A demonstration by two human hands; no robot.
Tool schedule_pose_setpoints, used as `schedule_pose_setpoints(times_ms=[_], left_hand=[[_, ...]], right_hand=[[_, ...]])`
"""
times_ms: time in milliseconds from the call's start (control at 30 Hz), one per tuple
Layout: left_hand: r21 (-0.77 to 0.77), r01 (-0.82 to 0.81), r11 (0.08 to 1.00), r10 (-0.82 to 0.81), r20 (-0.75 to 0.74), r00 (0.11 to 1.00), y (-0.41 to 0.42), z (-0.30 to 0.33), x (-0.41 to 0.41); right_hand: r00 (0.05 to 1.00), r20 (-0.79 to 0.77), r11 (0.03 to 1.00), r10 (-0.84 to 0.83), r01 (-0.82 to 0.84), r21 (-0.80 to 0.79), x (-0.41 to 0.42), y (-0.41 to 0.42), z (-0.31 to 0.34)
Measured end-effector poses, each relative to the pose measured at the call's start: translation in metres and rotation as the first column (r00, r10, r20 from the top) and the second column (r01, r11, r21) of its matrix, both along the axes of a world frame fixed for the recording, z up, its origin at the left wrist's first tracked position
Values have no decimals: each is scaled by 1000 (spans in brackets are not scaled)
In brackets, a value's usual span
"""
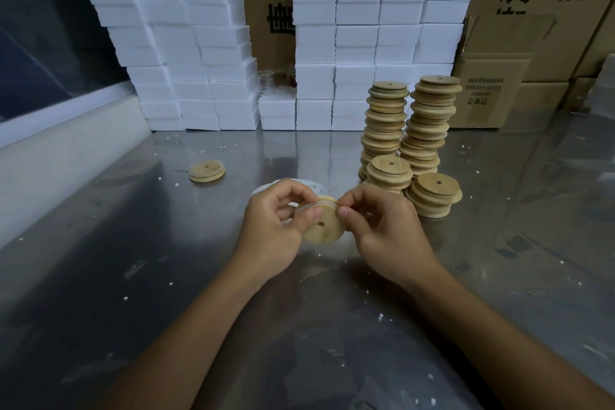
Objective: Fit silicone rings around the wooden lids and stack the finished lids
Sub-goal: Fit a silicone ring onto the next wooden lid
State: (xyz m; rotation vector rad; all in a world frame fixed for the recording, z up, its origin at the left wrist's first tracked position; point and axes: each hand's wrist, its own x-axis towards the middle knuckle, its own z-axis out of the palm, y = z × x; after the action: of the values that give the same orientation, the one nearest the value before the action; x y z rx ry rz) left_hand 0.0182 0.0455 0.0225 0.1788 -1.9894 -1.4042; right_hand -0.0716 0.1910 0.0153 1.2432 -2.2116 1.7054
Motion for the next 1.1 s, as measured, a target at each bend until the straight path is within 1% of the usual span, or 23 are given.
schedule_pose_setpoints(times_ms=[100,167,233,300,400,467,533,600,633,733,800,933,1000,1033,1100], left_hand=[[202,18,979,-19,4,1000,3,2,2],[354,16,935,-21,12,1000,5,2,2],[514,20,857,-24,2,1000,7,5,1],[643,52,764,-39,-34,999,7,7,0],[772,112,626,-71,-87,994,7,9,0],[832,117,542,-74,-91,993,9,9,-1],[859,99,503,-67,-76,995,11,9,-2],[856,78,511,-49,-61,997,10,9,-2],[841,65,537,-47,-47,998,10,10,-2],[740,37,671,-85,27,996,8,11,0],[679,35,733,-102,58,993,9,12,2],[649,4,760,-69,75,995,10,16,3],[652,-50,756,25,47,999,0,17,3],[647,-100,755,103,34,994,-8,18,3],[583,-253,772,290,30,956,-28,17,4]], right_hand=[[990,125,996,65,-56,-76,0,-1,1],[974,199,990,108,-86,-116,1,0,2],[956,265,984,130,-91,-156,1,0,3],[940,307,978,151,-95,-188,3,-1,3],[917,352,967,188,-110,-229,6,-3,3],[904,371,964,212,-132,-229,8,-4,3],[897,383,964,221,-140,-228,9,-5,2],[895,393,961,212,-116,-253,11,-7,2],[894,399,957,203,-94,-275,11,-8,1],[900,404,938,163,-14,-347,7,-9,4],[919,373,935,130,12,-355,5,-6,6],[939,333,952,89,17,-304,7,-4,8],[946,321,963,45,44,-264,8,-5,7],[949,316,967,21,61,-247,8,-5,7],[949,314,968,-13,90,-234,7,-3,8]])
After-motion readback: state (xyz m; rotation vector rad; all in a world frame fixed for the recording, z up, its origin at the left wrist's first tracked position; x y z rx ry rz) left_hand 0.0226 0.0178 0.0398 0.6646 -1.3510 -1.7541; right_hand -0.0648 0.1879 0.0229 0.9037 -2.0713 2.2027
